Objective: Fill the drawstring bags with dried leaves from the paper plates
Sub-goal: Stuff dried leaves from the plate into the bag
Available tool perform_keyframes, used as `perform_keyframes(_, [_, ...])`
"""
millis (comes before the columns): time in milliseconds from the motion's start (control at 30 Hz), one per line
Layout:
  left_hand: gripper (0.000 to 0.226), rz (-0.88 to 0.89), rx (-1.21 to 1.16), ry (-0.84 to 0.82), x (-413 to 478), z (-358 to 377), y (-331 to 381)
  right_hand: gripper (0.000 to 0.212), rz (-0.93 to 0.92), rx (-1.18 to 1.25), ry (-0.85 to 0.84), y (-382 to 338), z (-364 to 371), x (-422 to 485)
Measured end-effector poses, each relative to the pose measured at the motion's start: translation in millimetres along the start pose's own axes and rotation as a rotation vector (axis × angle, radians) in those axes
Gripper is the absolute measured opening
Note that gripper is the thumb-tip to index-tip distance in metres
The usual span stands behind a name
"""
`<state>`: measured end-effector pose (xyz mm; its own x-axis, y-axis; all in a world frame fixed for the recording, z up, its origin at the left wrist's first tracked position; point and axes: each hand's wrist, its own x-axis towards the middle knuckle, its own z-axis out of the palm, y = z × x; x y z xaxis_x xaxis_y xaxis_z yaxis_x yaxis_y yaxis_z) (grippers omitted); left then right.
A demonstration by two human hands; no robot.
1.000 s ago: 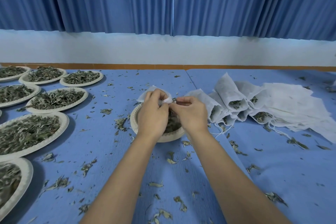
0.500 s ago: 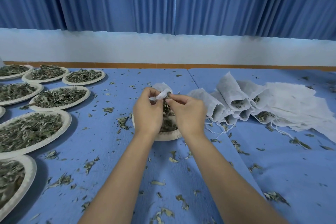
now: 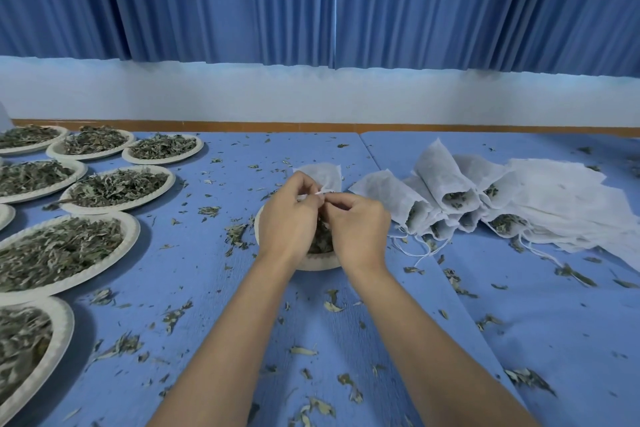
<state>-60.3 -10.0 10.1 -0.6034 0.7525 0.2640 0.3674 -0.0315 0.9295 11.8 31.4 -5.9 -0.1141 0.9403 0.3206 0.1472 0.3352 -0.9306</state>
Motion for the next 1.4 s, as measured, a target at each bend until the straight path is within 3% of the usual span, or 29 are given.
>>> perform_keyframes(167, [0.019,0.075,0.172,0.006,-2,5,-1,0.017,0.205,0.135,0.038,1,1,3])
perform_keyframes(300, [0.021,0.100,0.168,-0.015,-1,4,0,0.022,0.232,0.204,0.047,1,-1,5])
perform_keyframes(433, [0.022,0.083,0.079,-0.048,0,0,-1,0.024,0.199,0.153,0.073,1,-2,9])
perform_keyframes(667, [0.021,0.026,-0.024,-0.103,-1,-7,3,0.015,0.005,0.025,0.015,0,-2,8])
perform_keyframes(833, [0.017,-0.003,-0.041,-0.163,0,-15,3,0.021,-0.080,-0.098,-0.056,4,-1,5])
perform_keyframes(967, [0.009,-0.024,-0.092,-0.191,0,-18,6,0.009,-0.116,-0.163,-0.041,4,-1,8])
perform_keyframes(1167, [0.028,-0.013,-0.037,-0.091,-1,-10,-3,0.010,-0.145,-0.266,-0.033,7,0,10])
perform_keyframes(1400, [0.019,0.112,0.108,0.010,1,-6,-6,0.013,-0.098,-0.287,-0.031,4,-5,15])
